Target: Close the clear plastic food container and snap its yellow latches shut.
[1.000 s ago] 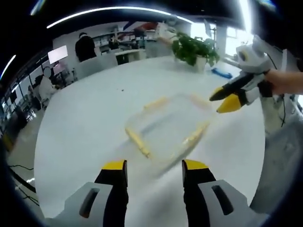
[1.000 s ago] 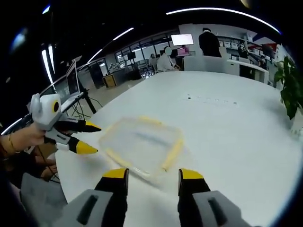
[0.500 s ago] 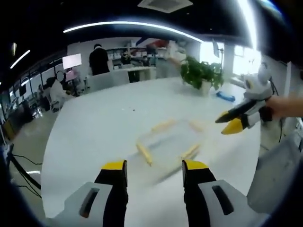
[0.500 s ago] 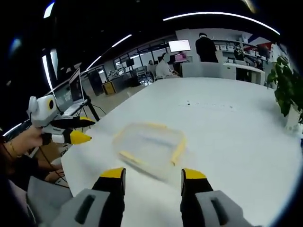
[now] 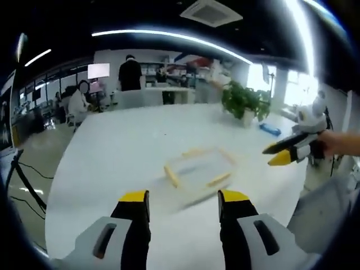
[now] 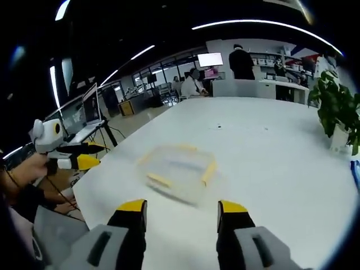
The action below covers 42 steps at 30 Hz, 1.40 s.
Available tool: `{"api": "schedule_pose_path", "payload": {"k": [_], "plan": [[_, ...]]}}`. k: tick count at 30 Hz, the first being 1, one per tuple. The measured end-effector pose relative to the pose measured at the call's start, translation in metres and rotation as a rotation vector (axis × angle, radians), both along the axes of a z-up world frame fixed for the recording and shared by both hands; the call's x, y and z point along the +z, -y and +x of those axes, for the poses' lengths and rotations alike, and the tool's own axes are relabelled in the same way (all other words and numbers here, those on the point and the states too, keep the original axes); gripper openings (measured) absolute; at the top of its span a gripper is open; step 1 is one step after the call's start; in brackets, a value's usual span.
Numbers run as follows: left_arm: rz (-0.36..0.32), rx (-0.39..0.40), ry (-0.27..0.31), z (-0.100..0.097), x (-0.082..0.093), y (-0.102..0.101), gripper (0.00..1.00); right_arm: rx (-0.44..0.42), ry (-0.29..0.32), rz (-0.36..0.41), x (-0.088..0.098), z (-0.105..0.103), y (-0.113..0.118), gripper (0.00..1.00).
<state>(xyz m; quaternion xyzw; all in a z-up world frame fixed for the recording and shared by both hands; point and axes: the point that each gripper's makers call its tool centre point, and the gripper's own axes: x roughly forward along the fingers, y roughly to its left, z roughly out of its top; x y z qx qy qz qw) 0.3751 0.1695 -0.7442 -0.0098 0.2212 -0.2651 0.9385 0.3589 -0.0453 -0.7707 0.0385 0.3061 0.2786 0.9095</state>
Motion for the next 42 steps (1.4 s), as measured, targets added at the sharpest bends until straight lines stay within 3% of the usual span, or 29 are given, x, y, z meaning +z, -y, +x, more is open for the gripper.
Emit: {"api": "schedule_pose_path", "payload": {"k": [13, 22, 36, 42], "plan": [[-0.026, 0.023, 0.015, -0.027, -0.002, -0.01, 0.61, -0.024, 0.028, 0.015, -0.003, -0.038, 0.013, 0.55], [-0.023, -0.006, 0.02, -0.052, -0.008, -0.015, 0.7, -0.028, 0.023, 0.006, -0.013, -0.066, 0.019, 0.57], [-0.07, 0.046, -0.002, -0.065, -0.014, -0.022, 0.7, -0.059, -0.011, 0.027, -0.025, -0.077, 0.019, 0.57], [-0.04, 0.042, -0.011, -0.067, -0.019, -0.025, 0.7, -0.049, -0.005, 0.039, -0.023, -0.076, 0.012, 0.57]]}}
